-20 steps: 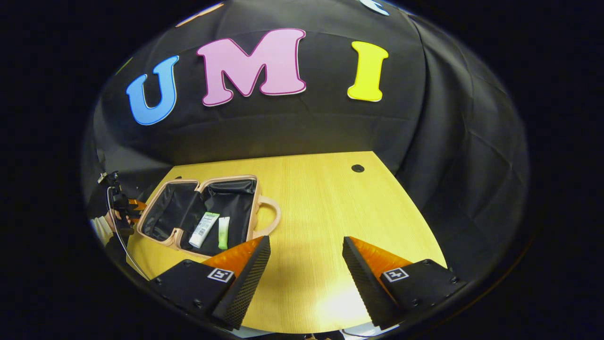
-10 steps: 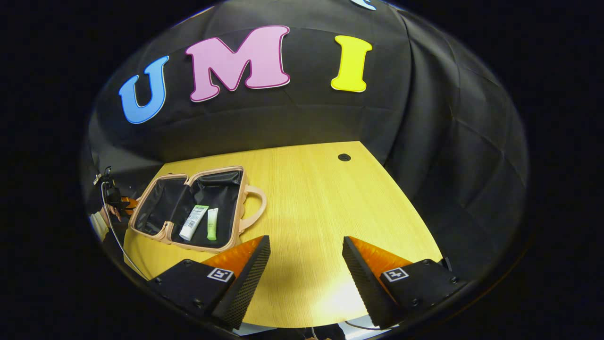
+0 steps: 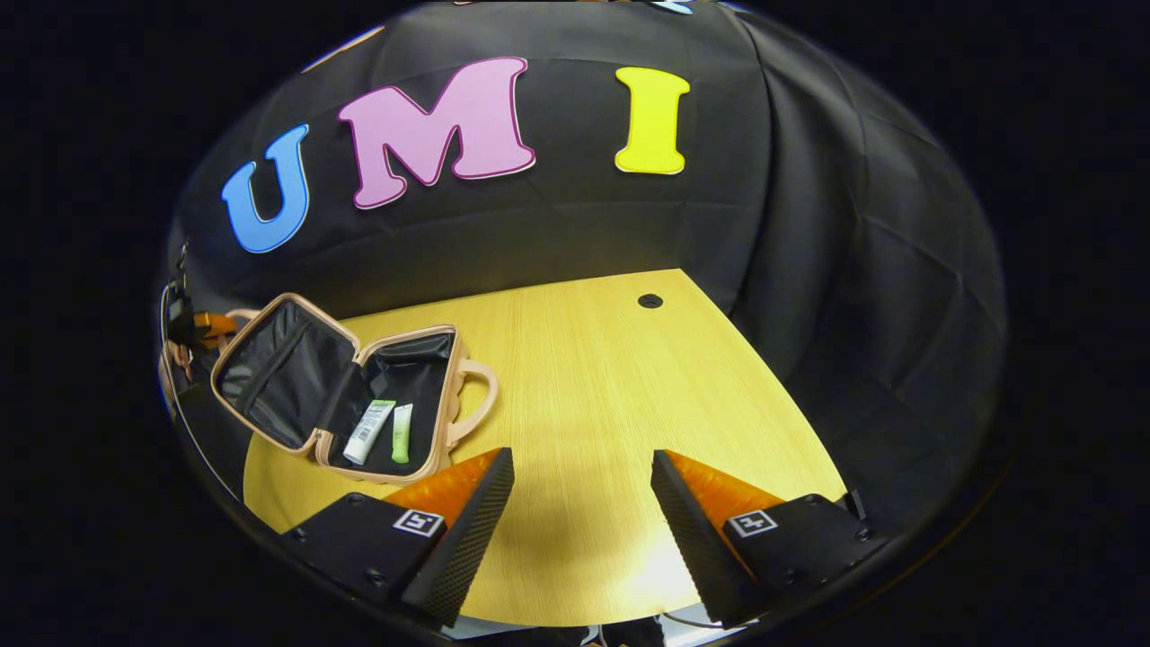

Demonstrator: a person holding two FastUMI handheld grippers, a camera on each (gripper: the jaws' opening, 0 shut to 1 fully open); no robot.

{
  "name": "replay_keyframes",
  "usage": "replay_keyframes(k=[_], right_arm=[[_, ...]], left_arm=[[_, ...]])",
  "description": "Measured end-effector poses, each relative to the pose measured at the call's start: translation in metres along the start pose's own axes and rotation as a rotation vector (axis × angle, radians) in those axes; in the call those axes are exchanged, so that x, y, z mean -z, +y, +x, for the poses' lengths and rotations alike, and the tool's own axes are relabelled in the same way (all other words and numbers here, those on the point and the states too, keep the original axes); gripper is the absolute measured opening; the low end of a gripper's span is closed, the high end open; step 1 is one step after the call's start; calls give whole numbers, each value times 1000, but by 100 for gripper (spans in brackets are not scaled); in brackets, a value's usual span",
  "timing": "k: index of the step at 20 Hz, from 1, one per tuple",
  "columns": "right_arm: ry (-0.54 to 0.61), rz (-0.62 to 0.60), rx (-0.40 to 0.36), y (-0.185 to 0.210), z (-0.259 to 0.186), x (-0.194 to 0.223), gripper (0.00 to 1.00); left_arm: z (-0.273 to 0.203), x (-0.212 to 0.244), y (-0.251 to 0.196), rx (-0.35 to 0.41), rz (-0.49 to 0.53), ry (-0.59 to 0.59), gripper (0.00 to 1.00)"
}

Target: First open the suitcase, pack the skin care products into it, and then close the suitcase.

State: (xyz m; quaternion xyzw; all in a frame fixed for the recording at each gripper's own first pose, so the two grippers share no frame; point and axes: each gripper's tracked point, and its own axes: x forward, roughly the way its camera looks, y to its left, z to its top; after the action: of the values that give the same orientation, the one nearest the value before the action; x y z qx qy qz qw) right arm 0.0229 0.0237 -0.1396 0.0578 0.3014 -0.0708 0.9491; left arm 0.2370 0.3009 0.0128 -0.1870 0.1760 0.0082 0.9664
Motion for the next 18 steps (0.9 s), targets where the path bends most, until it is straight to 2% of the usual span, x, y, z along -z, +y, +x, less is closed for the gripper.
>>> replay_keyframes(k=[3, 5, 10, 13, 18], right_arm=[[-40, -21, -9, -17, -1, -10, 98], [-65, -40, -36, -29, -6, -17, 98], [-76, -24, -87, -48, -2, -21, 98], [-88, -110, -102, -61, 1, -23, 98], [-60, -143, -172, -73, 8, -14, 98]], left_arm=[[-18, 2, -82, 82, 66, -11, 6], [-19, 32, -166, 145, 100, 7, 6], [7, 131, -280, 240, 150, 105, 6], [36, 198, -310, 238, 211, 191, 6], [80, 284, -326, 133, 279, 286, 7]])
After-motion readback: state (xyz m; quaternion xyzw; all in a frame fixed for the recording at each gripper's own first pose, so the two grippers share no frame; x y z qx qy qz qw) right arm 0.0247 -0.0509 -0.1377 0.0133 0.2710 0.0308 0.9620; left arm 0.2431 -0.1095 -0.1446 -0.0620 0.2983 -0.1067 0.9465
